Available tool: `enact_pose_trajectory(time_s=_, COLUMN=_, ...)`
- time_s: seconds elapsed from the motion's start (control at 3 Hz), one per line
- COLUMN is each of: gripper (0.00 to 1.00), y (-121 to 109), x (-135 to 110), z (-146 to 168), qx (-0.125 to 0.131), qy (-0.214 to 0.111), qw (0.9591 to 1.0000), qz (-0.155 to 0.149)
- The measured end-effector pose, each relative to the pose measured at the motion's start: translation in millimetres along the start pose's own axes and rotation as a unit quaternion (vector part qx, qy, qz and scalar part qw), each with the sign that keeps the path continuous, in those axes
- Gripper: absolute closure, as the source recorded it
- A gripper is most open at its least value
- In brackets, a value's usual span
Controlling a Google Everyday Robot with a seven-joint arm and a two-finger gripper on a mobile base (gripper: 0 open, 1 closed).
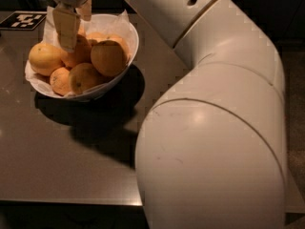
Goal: Pick orange from white bowl
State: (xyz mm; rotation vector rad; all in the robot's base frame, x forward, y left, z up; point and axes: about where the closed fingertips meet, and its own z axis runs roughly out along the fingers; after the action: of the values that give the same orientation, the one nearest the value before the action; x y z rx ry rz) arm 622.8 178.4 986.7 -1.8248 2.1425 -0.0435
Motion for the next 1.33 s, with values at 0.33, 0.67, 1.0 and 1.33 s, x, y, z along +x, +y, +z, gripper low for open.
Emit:
enact_pose_trajectory(time_s=0.33, gripper=0.29, y=3.6, x=-3.4, z=9.1, qx=-0.013, qy=0.003, qw=0.9999, qz=-0.004)
enact_pose_trajectory(time_s=0.67, gripper=0.28, y=4.7, x=-3.0, z=18.0, qx=-0.026, qy=0.004, qw=0.9997, qz=-0.002)
enact_pose_trajectory(time_s=1.0, gripper=0.30, y=4.2, x=-1.9, z=26.6, qx=-0.036, qy=0.005, qw=0.9993, qz=0.000)
enact_pose_trajectory(time_s=1.33, gripper=0.29, y=5.4, x=-3.5, z=34.7, qx=-0.046, qy=0.007, qw=0.9989, qz=-0.004)
